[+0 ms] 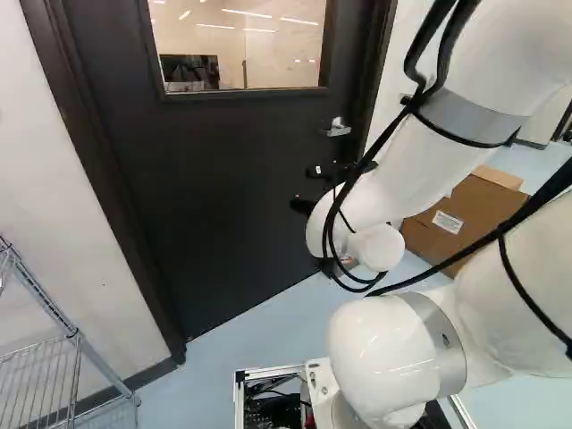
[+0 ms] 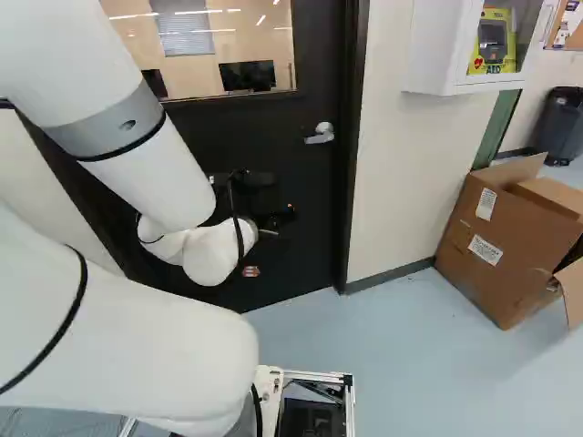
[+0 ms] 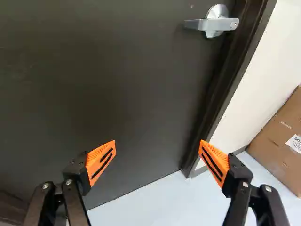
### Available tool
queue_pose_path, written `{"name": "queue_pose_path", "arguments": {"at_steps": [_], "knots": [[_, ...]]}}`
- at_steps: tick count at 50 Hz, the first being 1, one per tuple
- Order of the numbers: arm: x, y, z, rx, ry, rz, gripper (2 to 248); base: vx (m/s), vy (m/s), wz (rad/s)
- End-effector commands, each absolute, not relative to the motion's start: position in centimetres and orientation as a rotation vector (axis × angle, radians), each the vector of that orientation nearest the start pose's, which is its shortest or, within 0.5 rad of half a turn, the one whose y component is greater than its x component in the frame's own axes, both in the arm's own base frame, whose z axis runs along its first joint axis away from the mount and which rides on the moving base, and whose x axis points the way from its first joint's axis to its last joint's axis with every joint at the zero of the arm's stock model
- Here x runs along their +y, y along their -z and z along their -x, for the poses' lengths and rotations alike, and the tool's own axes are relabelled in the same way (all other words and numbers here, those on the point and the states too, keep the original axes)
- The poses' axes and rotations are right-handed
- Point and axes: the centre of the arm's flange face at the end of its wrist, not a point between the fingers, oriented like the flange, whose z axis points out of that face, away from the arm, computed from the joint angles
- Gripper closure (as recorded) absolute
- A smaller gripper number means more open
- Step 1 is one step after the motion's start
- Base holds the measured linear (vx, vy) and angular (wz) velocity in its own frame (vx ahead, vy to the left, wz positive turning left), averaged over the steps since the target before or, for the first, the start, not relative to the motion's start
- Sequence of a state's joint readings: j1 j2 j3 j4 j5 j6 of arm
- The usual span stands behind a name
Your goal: Open the door and move inside
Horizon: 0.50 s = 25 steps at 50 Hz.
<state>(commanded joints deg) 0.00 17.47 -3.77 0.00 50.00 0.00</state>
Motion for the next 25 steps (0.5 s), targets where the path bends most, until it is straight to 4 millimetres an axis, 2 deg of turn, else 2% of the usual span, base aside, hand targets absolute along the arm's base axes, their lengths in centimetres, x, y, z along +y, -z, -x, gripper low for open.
{"name": "queue_pose_path", "arguments": {"at_steps": [12, 25], "knots": [[0.00, -36.43, -26.23, 0.000, 1.830, 2.554, 3, 0.069, 0.000, -0.004], [0.00, -36.65, -26.37, 0.000, 1.838, 2.548, 3, 0.009, 0.000, -0.001]]}}
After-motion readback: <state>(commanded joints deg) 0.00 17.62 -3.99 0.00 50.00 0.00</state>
